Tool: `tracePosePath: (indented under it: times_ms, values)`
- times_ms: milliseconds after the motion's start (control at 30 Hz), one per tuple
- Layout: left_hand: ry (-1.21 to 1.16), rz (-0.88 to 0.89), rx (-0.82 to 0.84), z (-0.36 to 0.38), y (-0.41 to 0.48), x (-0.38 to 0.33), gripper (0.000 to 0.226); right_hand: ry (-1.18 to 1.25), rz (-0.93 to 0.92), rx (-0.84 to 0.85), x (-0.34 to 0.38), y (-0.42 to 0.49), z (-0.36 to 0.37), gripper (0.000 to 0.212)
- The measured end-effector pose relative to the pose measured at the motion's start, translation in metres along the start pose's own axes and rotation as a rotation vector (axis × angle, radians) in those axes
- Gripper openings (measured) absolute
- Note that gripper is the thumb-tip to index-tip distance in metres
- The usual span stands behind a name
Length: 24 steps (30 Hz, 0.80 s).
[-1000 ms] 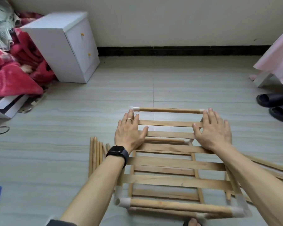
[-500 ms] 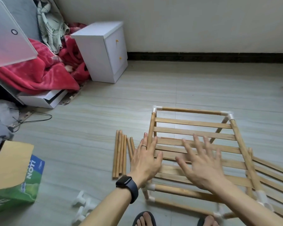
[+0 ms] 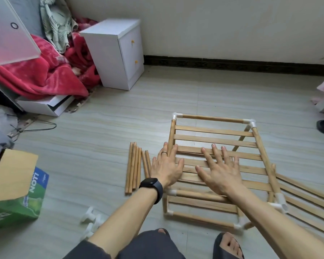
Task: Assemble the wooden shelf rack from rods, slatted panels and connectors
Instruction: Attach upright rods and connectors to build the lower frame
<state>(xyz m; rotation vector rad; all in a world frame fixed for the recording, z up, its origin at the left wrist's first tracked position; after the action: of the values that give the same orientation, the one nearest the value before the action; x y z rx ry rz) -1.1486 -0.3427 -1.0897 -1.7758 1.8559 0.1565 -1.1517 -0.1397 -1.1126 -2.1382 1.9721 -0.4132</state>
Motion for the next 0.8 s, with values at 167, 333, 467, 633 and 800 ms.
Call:
tracePosePath:
  times_ms: [167,333,467,633,800]
  values:
    - [-0.177,0.037,0.011,0.003,-0.015,0.006,0.07,-0.057,0.061,-0.013,-0.003,-0.001,-0.012,0.077]
    - [-0.191,0.011,0.111,0.005,-0.024,0.041,0.069,-0.119,0.1,0.091,0.007,0.007,-0.034,0.072]
    - [-0.219,-0.03,0.075,-0.003,-0.023,0.078,0.067,0.054,0.07,0.126,0.029,0.021,-0.052,0.072]
    - [-0.125,-0.315,0.102,0.004,-0.012,0.16,0.057,0.157,-0.107,0.109,0.085,0.019,-0.031,0.091]
    - [-0.108,-0.578,0.176,0.031,0.007,0.231,0.06,0.095,-0.148,0.048,0.09,0.022,0.0,0.086]
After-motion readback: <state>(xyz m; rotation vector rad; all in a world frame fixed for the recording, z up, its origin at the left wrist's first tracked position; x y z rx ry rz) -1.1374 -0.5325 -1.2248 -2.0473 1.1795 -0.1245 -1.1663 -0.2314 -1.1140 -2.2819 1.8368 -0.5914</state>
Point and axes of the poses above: each hand's wrist, its own y-axis towards the middle knuckle, its own z-axis out of the palm, x = y × z, the point moved 5 cm from there along y, towards the middle knuckle, and after that the axes turned 8 degrees about x, right-handed, at the moved point
